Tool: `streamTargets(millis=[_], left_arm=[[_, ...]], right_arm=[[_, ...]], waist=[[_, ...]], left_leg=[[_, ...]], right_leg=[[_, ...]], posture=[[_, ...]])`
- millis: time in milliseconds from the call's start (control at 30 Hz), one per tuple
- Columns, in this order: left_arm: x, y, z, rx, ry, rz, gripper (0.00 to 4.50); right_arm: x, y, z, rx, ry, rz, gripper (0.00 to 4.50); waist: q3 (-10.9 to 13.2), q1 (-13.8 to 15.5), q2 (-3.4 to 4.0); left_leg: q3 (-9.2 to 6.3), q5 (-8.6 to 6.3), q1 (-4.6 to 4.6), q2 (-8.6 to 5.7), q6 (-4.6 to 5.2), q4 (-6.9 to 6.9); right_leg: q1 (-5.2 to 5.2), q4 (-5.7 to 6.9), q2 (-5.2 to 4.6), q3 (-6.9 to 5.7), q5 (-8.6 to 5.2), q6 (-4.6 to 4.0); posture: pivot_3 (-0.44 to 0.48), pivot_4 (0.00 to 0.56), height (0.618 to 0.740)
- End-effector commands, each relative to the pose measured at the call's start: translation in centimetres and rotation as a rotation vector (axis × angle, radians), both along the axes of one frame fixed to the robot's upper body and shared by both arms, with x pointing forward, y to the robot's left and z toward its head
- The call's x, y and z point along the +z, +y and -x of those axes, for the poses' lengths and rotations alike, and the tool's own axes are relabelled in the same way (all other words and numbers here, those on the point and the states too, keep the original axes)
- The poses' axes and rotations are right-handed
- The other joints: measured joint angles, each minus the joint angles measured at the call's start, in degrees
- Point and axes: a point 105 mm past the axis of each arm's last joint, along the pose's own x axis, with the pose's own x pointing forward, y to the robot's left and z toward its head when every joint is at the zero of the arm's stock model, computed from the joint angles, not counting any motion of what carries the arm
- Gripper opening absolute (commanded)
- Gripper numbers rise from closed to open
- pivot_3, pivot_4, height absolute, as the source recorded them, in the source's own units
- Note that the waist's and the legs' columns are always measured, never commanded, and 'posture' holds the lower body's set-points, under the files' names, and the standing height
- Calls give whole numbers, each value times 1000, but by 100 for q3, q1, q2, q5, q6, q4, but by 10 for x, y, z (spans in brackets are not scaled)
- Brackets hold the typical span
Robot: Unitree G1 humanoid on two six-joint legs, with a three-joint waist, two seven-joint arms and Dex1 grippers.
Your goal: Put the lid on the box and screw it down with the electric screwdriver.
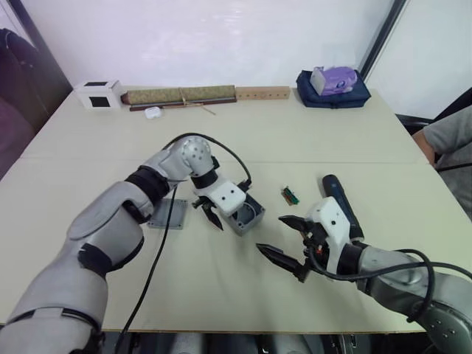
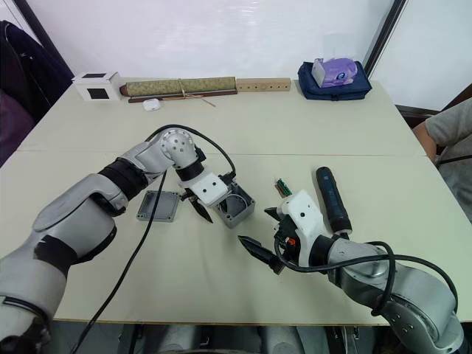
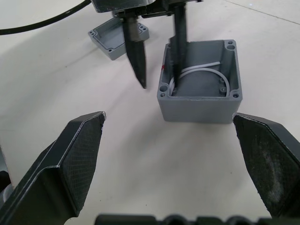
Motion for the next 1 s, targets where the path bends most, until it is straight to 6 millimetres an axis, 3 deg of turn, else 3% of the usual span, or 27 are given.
streamTargets(millis=[33,133,200,267,367,500,633,767,1000], left_arm=[[42,10,-8,58,-63,95,2790],[76,31,-9,221,-25,171,2790],[108,54,-8,422,62,284,2790],[130,66,-33,763,28,455,2790],[141,84,-62,1200,-23,620,2790],[120,114,-52,1554,-22,585,2790],[82,145,-21,1904,102,449,2790],[57,167,-6,1996,129,393,2790],[28,170,9,2015,226,326,2790]], right_arm=[[12,5,2,52,-53,-7,4500],[24,7,4,106,-69,-35,4500],[39,12,1,162,-107,-71,4500],[50,21,-5,216,-156,-75,4500],[56,36,-11,280,-209,-15,4500],[53,47,-18,331,-271,96,4500],[49,51,-23,355,-318,164,4500],[39,52,-27,353,-318,170,4500],[26,50,-28,337,-305,173,4500]], waist=[[0,-30,-1],[3,-72,1],[4,-131,3],[4,-166,3],[4,-110,3],[4,-167,3],[5,-189,2],[4,-168,2],[4,-40,1]], left_leg=[[0,0,-1,1,0,0],[0,0,0,10,0,-2],[-1,0,4,14,0,-7],[-3,0,3,16,0,-7],[-16,0,8,12,0,-4],[-14,0,0,8,0,2],[-11,0,-9,8,-1,2],[-10,1,-5,9,-2,2],[-6,3,-3,6,-5,3]], right_leg=[[-1,0,0,0,0,0],[-10,8,10,4,0,0],[-12,15,12,5,-2,-2],[-12,17,12,3,-3,-2],[1,22,-2,-12,-6,5],[-6,25,-7,-6,-11,13],[-23,35,-5,1,-12,13],[-26,41,-4,1,-12,11],[-22,39,-19,2,-11,10]], posture=[[0,150,740],[0,150,740],[0,150,740],[0,150,740],[0,150,740],[0,150,740],[0,150,740],[0,150,740],[0,150,740]])
